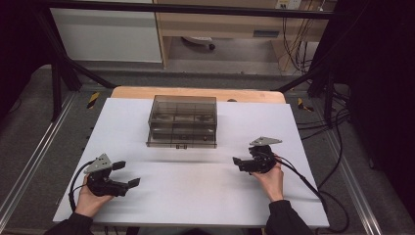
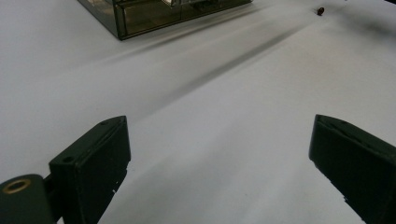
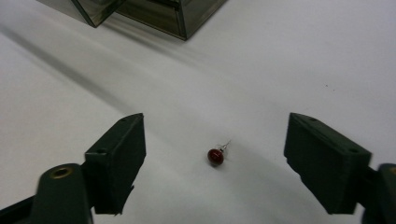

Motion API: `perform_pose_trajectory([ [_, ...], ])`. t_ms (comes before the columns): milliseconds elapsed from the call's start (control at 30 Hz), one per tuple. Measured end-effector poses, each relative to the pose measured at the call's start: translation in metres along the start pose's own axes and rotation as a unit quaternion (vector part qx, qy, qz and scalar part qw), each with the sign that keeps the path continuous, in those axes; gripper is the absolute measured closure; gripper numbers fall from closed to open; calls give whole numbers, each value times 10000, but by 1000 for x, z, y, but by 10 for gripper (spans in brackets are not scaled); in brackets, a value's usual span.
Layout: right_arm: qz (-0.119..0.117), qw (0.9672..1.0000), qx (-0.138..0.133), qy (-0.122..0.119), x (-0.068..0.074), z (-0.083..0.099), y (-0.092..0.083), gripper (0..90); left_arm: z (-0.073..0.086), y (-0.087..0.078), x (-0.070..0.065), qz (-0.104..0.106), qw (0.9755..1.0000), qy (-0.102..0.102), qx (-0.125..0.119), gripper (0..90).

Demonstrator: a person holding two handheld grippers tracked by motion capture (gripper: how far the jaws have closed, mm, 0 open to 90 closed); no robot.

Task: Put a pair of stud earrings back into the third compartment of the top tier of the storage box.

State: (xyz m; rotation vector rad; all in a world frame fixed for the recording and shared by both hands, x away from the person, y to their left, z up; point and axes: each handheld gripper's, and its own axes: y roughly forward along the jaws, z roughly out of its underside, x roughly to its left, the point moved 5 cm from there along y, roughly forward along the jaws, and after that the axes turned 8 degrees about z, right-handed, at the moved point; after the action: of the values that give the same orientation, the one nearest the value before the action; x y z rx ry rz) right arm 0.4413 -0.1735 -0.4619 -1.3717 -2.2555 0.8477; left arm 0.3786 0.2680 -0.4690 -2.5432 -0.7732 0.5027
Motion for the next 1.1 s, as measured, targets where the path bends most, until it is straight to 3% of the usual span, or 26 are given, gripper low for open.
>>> perform_pose_trajectory([
  [167, 134, 9998, 113, -43, -2, 4, 8, 364, 0, 0, 0, 6, 10000, 0, 8, 55],
  [600, 149, 9995, 292, -5, -1, 8, 18, 605, 0, 0, 0, 5, 10000, 2, 22, 55],
  [1100, 154, 9993, 326, -59, -1, 10, 23, 751, 0, 0, 0, 7, 10000, 2, 13, 55],
])
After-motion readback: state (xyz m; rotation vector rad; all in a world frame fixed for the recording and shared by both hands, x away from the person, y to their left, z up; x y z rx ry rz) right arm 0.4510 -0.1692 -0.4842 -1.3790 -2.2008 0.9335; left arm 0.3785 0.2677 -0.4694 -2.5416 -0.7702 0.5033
